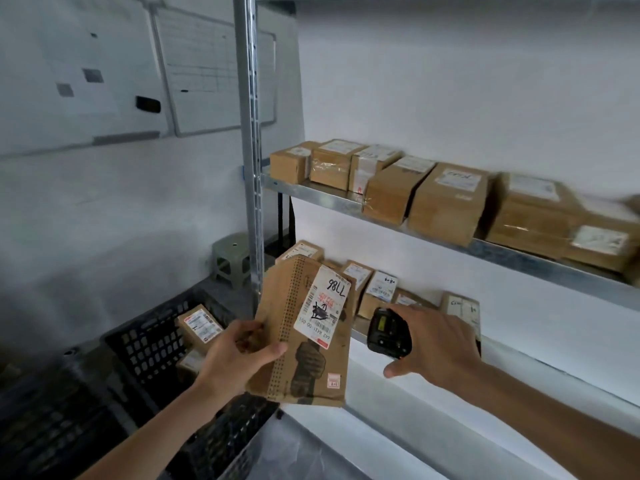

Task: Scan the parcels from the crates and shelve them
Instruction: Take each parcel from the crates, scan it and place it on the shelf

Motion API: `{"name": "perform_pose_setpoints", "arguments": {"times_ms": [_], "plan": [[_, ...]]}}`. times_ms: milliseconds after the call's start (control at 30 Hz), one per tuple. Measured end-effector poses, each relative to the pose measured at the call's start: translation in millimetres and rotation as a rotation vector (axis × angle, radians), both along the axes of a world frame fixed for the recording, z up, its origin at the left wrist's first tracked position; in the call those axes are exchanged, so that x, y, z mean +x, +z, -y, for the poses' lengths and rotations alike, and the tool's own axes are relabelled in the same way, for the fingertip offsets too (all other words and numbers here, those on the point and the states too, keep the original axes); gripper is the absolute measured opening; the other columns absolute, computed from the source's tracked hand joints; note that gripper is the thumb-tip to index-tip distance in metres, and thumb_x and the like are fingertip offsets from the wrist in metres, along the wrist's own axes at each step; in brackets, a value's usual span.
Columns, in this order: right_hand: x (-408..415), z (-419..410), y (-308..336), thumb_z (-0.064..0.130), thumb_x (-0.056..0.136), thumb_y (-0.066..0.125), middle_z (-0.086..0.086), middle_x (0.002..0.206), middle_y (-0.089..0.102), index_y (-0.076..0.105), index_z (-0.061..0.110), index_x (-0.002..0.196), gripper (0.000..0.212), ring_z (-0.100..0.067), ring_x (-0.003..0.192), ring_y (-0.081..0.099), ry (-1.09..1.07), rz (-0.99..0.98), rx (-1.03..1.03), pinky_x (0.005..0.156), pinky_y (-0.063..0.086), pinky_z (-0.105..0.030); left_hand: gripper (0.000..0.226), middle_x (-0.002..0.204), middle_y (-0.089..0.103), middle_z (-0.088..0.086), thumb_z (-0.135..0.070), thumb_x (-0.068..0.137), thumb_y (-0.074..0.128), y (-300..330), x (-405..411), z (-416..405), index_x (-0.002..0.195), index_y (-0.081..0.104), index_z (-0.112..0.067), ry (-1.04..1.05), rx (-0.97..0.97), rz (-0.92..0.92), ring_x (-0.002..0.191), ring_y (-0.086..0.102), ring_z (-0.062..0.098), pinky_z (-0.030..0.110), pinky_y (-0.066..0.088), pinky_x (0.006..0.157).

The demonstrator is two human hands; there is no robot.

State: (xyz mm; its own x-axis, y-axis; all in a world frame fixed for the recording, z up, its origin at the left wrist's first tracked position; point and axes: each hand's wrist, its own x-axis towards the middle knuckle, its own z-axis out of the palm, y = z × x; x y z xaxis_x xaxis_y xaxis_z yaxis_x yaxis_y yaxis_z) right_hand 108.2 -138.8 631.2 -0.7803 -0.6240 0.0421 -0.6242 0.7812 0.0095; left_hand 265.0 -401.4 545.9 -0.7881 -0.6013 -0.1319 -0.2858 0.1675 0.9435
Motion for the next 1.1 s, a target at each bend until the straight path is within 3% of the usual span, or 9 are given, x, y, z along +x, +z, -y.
{"name": "perform_pose_setpoints", "arguments": {"times_ms": [133, 267, 400, 533, 633, 833, 967, 1100], "plan": [[8, -19, 13, 0.073, 0.061, 0.083, 0.017, 0.133, 0.063, 0.044, 0.043, 0.144, 0.097, -0.014, 0.120, 0.062, -0.011, -0.011, 0.012, 0.085, 0.048, -0.030, 0.075, 0.109, 0.070, -0.008, -0.055, 0.052, 0.086, 11, -3, -17, 0.116, 0.059, -0.027, -0.030, 0.009, 0.004, 0.102, 0.067, 0.012, 0.040, 0.056, 0.093], [12, -34, 21, 0.072, 0.063, 0.083, 0.018, 0.131, 0.063, 0.045, 0.043, 0.142, 0.092, -0.014, 0.119, 0.061, -0.021, -0.023, 0.013, 0.080, 0.044, -0.030, 0.062, 0.106, 0.073, -0.006, -0.046, 0.060, 0.089, 17, -5, -31, 0.112, 0.060, -0.027, -0.056, 0.028, -0.015, 0.100, 0.069, 0.011, 0.030, 0.057, 0.080], [12, -48, 20, 0.074, 0.061, 0.083, 0.017, 0.129, 0.064, 0.047, 0.040, 0.138, 0.091, -0.014, 0.117, 0.062, -0.045, -0.001, -0.005, 0.086, 0.050, -0.032, 0.060, 0.107, 0.072, -0.006, -0.043, 0.063, 0.090, 20, -9, -42, 0.112, 0.060, -0.026, -0.071, 0.024, -0.027, 0.101, 0.069, 0.012, 0.029, 0.056, 0.080], [10, -68, 9, 0.073, 0.057, 0.086, 0.018, 0.123, 0.064, 0.050, 0.042, 0.133, 0.090, -0.012, 0.112, 0.060, -0.098, 0.177, -0.133, 0.079, 0.046, -0.031, 0.057, 0.108, 0.072, -0.007, -0.042, 0.065, 0.090, 21, -18, -60, 0.110, 0.060, -0.028, -0.108, 0.038, -0.042, 0.102, 0.069, 0.012, 0.038, 0.057, 0.090], [10, -88, -3, 0.073, 0.052, 0.088, 0.020, 0.120, 0.063, 0.052, 0.042, 0.129, 0.090, -0.009, 0.107, 0.055, -0.106, 0.271, -0.239, 0.075, 0.040, -0.028, 0.054, 0.109, 0.071, -0.009, -0.042, 0.067, 0.089, 22, -31, -84, 0.111, 0.060, -0.030, -0.155, 0.057, -0.063, 0.104, 0.068, 0.011, 0.036, 0.056, 0.089], [3, -142, -27, 0.062, 0.053, 0.092, 0.029, 0.133, 0.060, 0.043, 0.048, 0.141, 0.102, -0.006, 0.123, 0.057, -0.134, 0.378, -0.385, 0.096, 0.050, -0.033, 0.064, 0.110, 0.072, -0.010, -0.059, 0.059, 0.086, 24, -71, -147, 0.111, 0.061, -0.031, -0.237, 0.095, -0.093, 0.104, 0.069, 0.012, 0.040, 0.058, 0.091], [0, -193, -34, 0.058, 0.058, 0.093, 0.035, 0.126, 0.061, 0.041, 0.052, 0.140, 0.097, -0.002, 0.118, 0.056, -0.183, 0.372, -0.446, 0.103, 0.050, -0.038, 0.046, 0.104, 0.072, -0.015, -0.050, 0.072, 0.078, 22, -98, -199, 0.110, 0.060, -0.032, -0.284, 0.147, -0.126, 0.099, 0.068, 0.006, 0.024, 0.056, 0.076], [-6, -253, -44, 0.063, 0.056, 0.091, 0.032, 0.127, 0.064, 0.038, 0.050, 0.145, 0.105, -0.004, 0.121, 0.059, -0.251, 0.317, -0.475, 0.103, 0.051, -0.039, 0.039, 0.104, 0.076, -0.015, -0.054, 0.078, 0.071, 15, -120, -256, 0.111, 0.068, -0.033, -0.361, 0.207, -0.153, 0.101, 0.070, 0.008, 0.036, 0.059, 0.087]]}}
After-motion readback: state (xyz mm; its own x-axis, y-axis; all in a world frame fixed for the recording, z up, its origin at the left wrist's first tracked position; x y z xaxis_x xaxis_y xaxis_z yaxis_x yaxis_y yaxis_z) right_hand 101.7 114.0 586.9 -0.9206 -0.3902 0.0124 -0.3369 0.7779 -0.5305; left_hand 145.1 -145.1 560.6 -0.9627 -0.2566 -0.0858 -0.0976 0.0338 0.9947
